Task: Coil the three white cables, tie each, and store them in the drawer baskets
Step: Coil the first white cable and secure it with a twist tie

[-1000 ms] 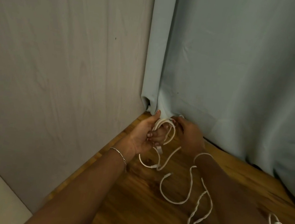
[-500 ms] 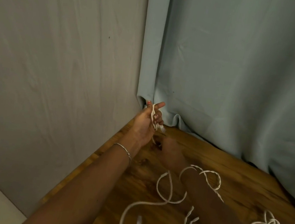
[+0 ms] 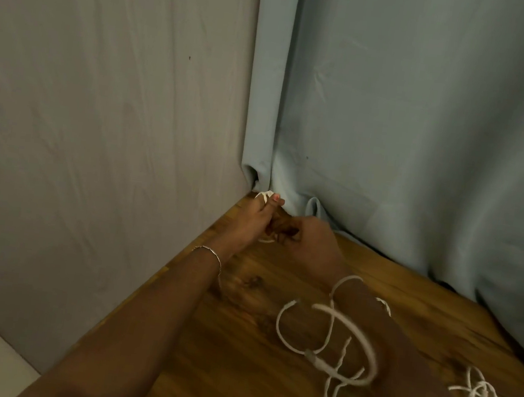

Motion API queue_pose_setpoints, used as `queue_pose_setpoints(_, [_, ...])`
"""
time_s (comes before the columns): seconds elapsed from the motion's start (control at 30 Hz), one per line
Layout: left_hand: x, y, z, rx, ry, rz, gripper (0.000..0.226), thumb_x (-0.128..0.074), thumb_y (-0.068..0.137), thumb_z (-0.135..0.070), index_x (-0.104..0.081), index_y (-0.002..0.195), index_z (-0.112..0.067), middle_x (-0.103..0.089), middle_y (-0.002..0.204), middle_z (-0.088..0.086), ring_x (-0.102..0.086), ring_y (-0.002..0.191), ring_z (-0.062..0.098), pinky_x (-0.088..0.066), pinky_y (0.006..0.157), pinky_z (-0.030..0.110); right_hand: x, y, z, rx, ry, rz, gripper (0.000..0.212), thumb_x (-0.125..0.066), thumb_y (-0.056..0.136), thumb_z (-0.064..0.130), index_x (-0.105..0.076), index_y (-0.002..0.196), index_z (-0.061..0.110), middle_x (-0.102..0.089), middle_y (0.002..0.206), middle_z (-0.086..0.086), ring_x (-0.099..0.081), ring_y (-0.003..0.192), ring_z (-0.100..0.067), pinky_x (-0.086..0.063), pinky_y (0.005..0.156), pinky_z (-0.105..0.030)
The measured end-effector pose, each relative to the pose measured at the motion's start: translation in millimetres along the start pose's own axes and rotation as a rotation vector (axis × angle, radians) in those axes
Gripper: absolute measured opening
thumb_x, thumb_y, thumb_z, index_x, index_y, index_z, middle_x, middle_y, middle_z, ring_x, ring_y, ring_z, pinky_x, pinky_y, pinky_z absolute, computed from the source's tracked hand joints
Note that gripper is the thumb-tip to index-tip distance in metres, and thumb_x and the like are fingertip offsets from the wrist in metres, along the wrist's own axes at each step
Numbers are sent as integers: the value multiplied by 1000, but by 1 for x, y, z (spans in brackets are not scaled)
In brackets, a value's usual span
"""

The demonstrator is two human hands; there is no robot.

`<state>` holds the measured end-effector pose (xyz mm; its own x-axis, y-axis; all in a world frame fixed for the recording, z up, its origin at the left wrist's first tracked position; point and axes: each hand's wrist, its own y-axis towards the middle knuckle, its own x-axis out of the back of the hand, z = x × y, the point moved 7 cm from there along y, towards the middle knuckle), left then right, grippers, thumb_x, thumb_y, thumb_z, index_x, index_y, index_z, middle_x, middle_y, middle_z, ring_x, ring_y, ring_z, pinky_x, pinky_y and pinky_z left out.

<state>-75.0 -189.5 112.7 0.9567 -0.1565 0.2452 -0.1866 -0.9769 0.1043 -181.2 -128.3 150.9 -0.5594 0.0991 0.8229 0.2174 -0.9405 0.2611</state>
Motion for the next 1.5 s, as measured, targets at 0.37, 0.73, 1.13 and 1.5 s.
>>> queue_pose_setpoints(0.37, [-15,0,5,87,143,185,67,-22,99,-58,-63,83,-7,-60,54,5,-55,47,18,-44,52,27,29,28,0,198,-338,-61,13,-63,88,24,-68,97,17,-64,95,-4,-61,89,-24,-38,68,-29])
queue_pose_setpoints(0.73, [-21,-13,-6,217,-319,292,78,-16,97,-62,-66,73,-7,-39,38,-1,-31,34,10,-29,47,26,29,32,0,333,-669,-69,30,-51,96,25,-55,125,19,-61,105,-7,-61,93,-29,-35,61,-30])
queue_pose_setpoints(1.13, [-34,-19,-3,190,-772,279,61,-25,101,-51,-57,71,-10,-32,37,-4,-25,32,7,-21,43,22,-1,23,-33,2,-1,-97,31,-41,99,15,-55,127,18,-64,110,-4,-62,96,-19,-50,85,-26])
queue_pose_setpoints(1.5, [-31,-16,-29,163,-1056,126,52,-27,103,-45,-51,74,-9,-39,41,-2,-37,36,9,-40,44,22,-44,8,-41,-35,11,224,38,-47,98,11,-45,135,5,-57,126,-13,-56,101,-20,-43,85,-13])
